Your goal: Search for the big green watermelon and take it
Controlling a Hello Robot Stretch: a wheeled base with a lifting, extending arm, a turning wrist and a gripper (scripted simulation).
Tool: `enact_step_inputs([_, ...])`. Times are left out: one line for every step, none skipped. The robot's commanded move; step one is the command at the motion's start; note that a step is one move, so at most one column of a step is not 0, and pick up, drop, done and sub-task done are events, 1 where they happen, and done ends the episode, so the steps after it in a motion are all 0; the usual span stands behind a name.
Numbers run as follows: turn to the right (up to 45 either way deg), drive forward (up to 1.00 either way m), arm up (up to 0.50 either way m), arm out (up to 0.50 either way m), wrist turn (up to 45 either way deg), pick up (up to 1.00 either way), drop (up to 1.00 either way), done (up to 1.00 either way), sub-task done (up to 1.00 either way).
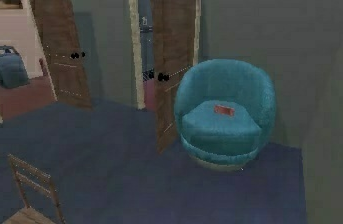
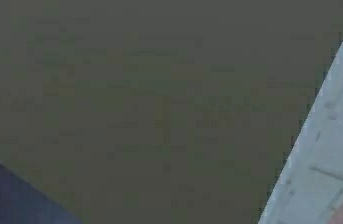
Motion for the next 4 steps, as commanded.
enact_step_inputs([-15.0,0.00,0.00,0.00,0.0,0.00,0.00,0.00,0.00])
enact_step_inputs([0.0,1.00,0.00,0.00,0.0,0.00,0.00,0.00,0.00])
enact_step_inputs([-12.0,0.00,0.00,0.00,0.0,0.00,0.00,0.00,0.00])
enact_step_inputs([0.0,0.65,0.00,0.00,0.0,0.00,0.00,0.00,0.00])
